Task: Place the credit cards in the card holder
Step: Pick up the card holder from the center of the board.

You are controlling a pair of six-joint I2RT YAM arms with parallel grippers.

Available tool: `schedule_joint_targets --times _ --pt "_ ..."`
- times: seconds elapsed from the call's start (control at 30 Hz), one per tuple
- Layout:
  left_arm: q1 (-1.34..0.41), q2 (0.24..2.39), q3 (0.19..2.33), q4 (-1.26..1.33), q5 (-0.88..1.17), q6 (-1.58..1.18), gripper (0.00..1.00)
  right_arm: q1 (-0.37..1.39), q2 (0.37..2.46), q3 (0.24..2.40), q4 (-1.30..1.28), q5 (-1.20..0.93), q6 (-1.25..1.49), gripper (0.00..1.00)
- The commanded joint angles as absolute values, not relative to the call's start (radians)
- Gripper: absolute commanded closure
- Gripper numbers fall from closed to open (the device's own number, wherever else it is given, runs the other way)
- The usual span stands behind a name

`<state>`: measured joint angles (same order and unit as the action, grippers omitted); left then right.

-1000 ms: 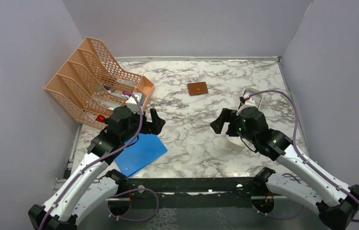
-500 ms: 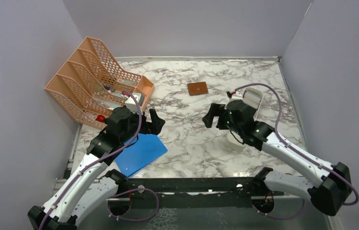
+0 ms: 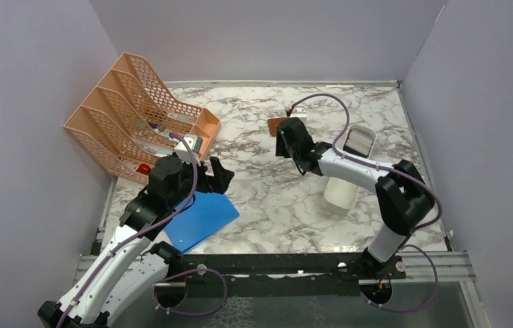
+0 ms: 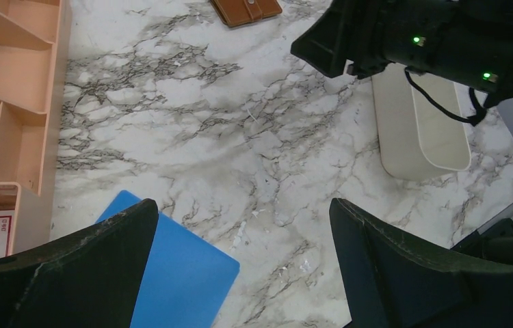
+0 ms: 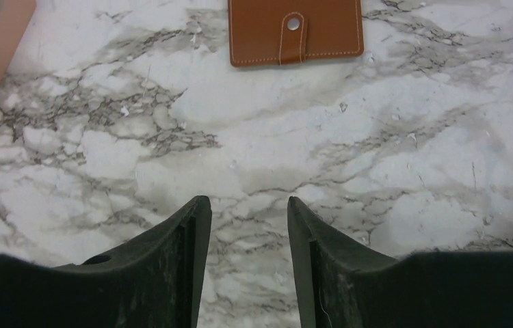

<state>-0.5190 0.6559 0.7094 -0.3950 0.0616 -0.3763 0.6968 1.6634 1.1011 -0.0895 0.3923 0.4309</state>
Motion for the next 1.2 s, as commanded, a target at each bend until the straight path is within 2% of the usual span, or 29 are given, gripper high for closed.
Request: schedule_joint_targets --times 0.0,0.2,0.73,0.83,1.1,1.17 --pt "-0.514 0.635 0.700 -0.386 0.053 -0.368 0.01 0.669 1.798 1.226 -0.002 0.485 0.363 0.53" --pt "-0.514 0.630 0.698 -0.388 0.054 -0.368 0.01 0.617 1.969 1.373 -0.032 0.485 0.330 0.55" --pt "-0.514 0.645 0.701 -0.391 0.056 -0.356 0.01 0.529 2.255 1.614 -0.085 0.309 0.266 0.58" --pt "-0.514 0.647 0.701 -0.391 0.051 -0.355 0.01 0.529 2.274 1.622 -0.102 0.292 0.245 0.63" --pt "-0.512 0.675 0.707 -0.416 0.004 -0.359 0.01 0.529 2.141 1.452 -0.006 0.166 0.182 0.98" --pt "-0.513 0.683 0.707 -0.420 0.000 -0.365 0.01 0.529 2.095 1.400 0.018 0.120 0.164 0.99"
